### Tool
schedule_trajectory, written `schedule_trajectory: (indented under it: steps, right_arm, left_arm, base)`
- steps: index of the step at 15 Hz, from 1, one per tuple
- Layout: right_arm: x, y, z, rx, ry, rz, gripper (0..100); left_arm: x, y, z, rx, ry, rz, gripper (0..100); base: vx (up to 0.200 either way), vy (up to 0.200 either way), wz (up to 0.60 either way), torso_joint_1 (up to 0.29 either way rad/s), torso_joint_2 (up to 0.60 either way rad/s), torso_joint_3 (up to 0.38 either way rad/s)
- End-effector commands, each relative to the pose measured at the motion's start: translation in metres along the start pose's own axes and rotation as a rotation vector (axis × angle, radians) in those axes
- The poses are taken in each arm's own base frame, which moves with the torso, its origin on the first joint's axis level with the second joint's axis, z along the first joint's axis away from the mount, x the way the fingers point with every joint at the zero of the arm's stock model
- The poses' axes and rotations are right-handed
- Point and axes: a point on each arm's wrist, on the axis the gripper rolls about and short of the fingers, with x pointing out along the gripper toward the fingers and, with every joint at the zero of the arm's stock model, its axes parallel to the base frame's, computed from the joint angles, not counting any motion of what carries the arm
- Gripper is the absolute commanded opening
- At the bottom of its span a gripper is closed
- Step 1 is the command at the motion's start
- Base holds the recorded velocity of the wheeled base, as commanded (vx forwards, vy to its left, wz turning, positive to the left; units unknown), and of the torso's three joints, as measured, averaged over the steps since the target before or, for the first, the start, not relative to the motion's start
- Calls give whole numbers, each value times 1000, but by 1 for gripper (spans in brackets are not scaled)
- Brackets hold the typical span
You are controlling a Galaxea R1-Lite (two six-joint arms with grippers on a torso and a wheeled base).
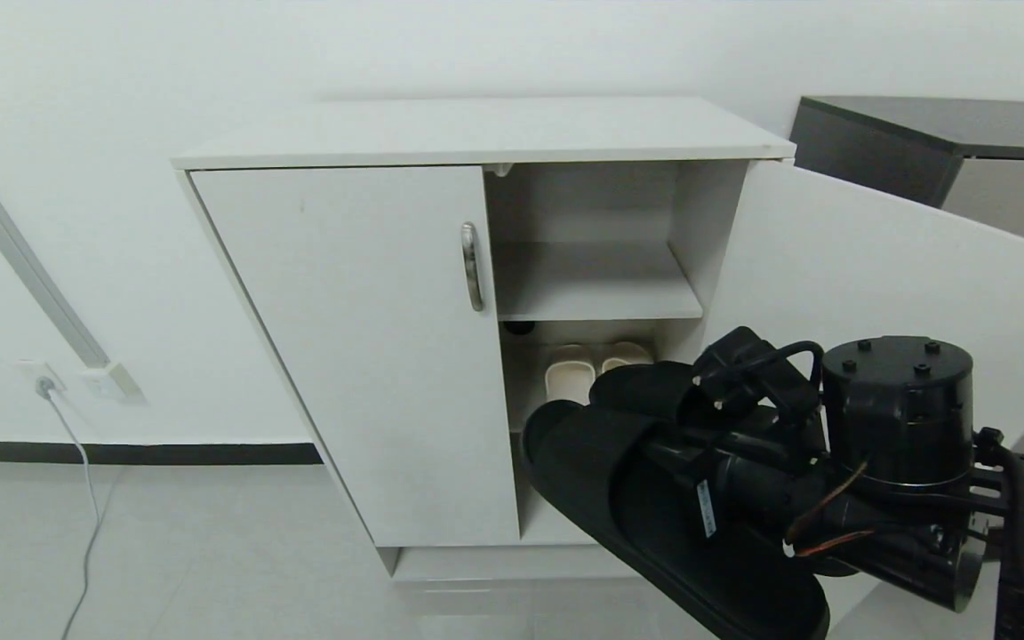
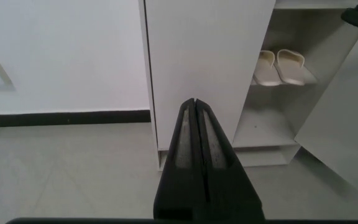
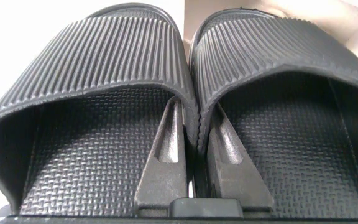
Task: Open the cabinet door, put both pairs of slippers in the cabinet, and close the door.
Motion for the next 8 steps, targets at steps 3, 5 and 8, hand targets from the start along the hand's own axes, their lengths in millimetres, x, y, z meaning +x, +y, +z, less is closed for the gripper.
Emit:
schedule_trajectory:
  steps: [3, 5, 8]
  right_arm:
    - [1, 0, -2, -3, 8, 1, 0]
    - [1, 0, -3, -4, 11, 1, 0]
    - [3, 1, -4, -12, 17, 3, 0]
  left_arm:
    - [0, 0, 0, -1, 1, 0, 0]
    - [0, 0, 0, -1, 1, 0, 0]
    - [0, 0, 0, -1, 1, 0, 0]
  base:
    - [0, 0, 0, -40, 445, 401]
    - [0, 0, 0, -5, 373, 361]
    - [0, 0, 0, -1, 111, 106]
